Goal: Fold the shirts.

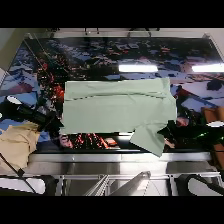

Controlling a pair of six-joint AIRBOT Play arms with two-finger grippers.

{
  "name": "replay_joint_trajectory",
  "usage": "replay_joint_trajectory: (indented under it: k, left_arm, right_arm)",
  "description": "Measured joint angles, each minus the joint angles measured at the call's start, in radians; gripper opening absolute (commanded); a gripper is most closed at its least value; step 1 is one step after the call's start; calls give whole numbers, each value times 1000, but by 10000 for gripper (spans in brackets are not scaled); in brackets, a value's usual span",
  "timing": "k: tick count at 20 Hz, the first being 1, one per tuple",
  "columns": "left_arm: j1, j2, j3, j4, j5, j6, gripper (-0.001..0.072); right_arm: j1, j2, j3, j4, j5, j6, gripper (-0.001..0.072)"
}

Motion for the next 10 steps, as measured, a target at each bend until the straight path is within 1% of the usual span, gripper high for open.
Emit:
replay_joint_trajectory:
  k: [1,2,3,6,8,10]
  left_arm:
    - [-16,-3,-4,-18,2,18,283]
    - [-37,-8,-6,-44,4,37,135]
    - [-60,-14,-8,-57,27,56,18]
    - [-100,-27,3,-82,53,89,18]
    - [-97,-19,18,-61,52,82,19]
    - [-67,16,35,-27,105,73,20]
  right_arm:
    - [1,0,0,8,0,-6,61]
    - [2,0,-1,14,1,-8,24]
    - [2,0,-1,18,1,-11,18]
    - [-1,2,-1,21,18,-15,17]
    - [-18,14,0,8,34,-15,17]
    - [-39,38,11,6,55,-8,17]
